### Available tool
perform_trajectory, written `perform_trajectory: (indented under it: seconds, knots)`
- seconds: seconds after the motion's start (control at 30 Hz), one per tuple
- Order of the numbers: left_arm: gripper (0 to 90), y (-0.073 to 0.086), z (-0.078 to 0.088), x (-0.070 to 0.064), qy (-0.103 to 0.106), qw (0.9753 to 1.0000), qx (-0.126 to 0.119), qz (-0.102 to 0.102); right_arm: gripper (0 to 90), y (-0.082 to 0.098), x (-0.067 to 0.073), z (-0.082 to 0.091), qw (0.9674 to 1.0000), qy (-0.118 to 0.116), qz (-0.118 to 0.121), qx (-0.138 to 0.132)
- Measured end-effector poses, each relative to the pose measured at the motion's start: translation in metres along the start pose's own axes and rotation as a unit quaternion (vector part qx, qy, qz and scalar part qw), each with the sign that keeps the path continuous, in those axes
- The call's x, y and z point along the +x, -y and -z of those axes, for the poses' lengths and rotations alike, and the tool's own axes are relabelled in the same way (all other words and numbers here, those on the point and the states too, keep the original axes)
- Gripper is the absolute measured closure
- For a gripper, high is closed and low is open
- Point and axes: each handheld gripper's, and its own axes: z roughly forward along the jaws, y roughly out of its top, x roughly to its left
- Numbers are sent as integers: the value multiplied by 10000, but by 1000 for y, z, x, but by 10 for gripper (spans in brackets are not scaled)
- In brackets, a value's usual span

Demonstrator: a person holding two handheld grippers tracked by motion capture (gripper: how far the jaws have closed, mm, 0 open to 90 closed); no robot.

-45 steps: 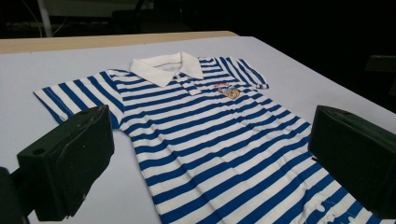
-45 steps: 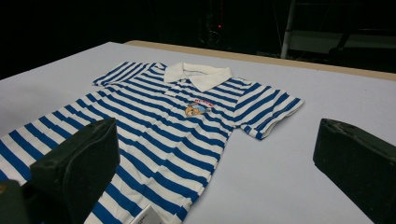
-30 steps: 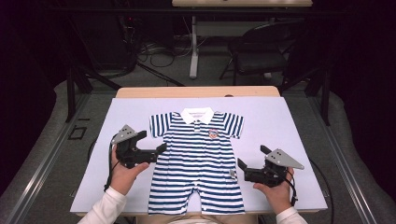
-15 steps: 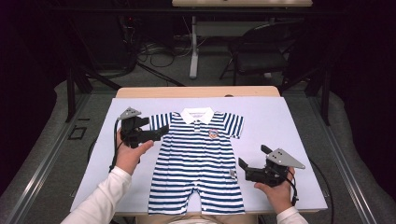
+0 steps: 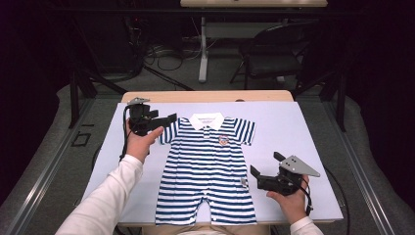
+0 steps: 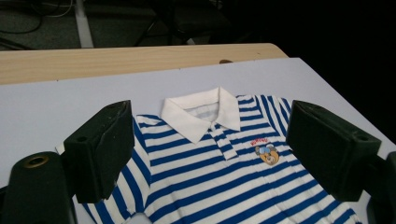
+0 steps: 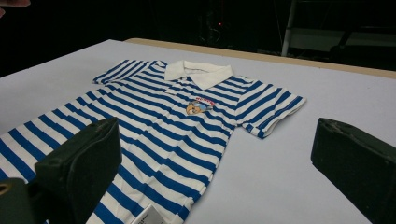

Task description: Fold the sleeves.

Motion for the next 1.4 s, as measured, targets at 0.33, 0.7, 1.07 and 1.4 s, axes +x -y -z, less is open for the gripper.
perform_trajectory:
  seconds: [0.33,0.7,1.07,1.4]
  knots:
    - [189,-15,-16,7,-305,9994,102,119,14,0,-2,-1,10000,11,-44,4]
    - [307,-23,-33,17,-559,9976,216,359,15,1,-2,-2,10000,17,-26,19]
    - [375,-18,-56,33,-876,9940,399,529,16,1,-4,-2,10000,16,-22,43]
    - [410,-11,-71,45,-937,9915,628,644,18,2,-5,-3,10000,33,-39,25]
